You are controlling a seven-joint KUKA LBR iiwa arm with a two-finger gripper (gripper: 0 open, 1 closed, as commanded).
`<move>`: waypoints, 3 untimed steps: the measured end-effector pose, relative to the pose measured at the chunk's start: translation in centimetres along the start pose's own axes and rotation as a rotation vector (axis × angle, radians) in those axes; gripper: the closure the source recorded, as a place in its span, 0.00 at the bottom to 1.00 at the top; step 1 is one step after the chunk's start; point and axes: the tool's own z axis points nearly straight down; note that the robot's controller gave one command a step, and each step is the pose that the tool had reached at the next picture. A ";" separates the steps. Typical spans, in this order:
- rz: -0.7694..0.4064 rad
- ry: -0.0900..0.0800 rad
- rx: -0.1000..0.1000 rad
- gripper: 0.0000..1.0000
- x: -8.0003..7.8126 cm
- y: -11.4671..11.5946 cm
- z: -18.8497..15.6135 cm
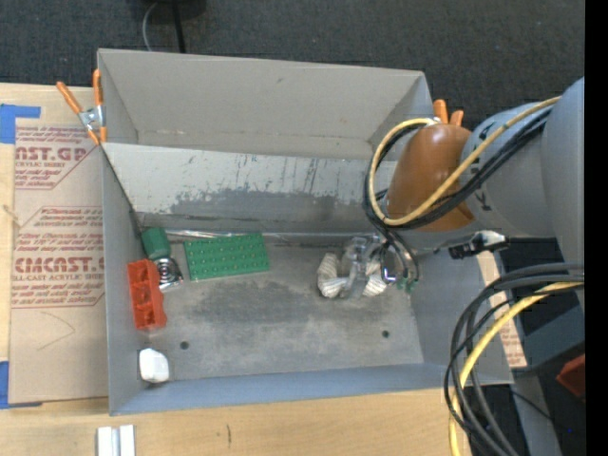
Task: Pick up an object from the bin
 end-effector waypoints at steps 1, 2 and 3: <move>-0.009 0.000 0.001 1.00 -0.5 -0.2 0.0; -0.009 -0.001 0.001 1.00 -0.6 0.0 0.0; -0.116 -0.003 0.000 1.00 -0.4 -6.5 -5.7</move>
Offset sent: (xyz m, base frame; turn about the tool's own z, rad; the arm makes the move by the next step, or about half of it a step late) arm 0.0057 -0.0055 -0.0009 0.0120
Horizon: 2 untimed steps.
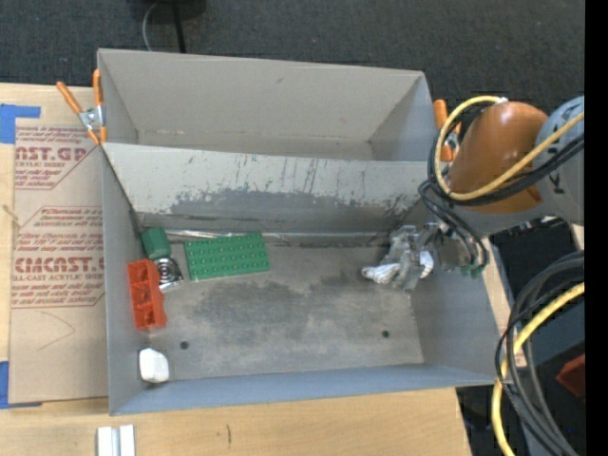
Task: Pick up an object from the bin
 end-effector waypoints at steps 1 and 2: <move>0.000 0.000 0.000 1.00 0.0 0.0 0.0; 0.019 0.003 -0.001 1.00 0.1 -0.1 -3.0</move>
Offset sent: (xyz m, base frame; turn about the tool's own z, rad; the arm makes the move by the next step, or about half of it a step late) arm -0.0007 -0.0036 0.0522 0.0330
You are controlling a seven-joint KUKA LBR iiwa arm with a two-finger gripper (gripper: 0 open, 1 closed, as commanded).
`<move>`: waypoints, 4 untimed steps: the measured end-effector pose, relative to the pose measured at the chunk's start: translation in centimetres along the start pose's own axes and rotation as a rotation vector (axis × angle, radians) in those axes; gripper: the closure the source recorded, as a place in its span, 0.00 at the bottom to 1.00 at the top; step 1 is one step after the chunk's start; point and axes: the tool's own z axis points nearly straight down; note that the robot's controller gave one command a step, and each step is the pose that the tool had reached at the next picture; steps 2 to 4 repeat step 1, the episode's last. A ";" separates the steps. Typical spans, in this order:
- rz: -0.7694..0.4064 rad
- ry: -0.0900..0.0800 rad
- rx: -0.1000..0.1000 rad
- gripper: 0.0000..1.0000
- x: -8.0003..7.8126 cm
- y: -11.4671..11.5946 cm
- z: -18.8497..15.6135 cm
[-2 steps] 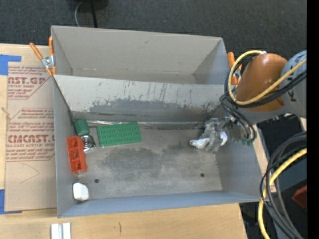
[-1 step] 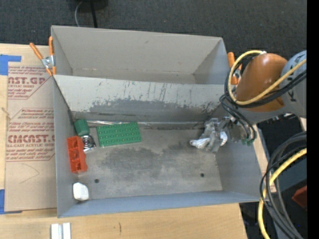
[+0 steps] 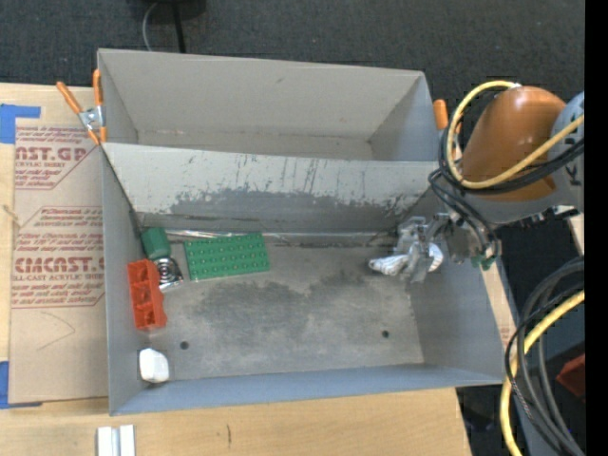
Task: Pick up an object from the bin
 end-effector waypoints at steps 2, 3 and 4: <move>0.010 -0.007 0.001 1.00 -2.0 2.2 -5.2; 0.010 -0.007 0.001 1.00 -2.0 2.2 -5.2; 0.010 -0.007 0.001 1.00 -2.0 2.2 -5.2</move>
Offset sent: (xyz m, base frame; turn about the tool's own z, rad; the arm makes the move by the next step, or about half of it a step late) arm 0.0000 0.0000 0.0000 0.0000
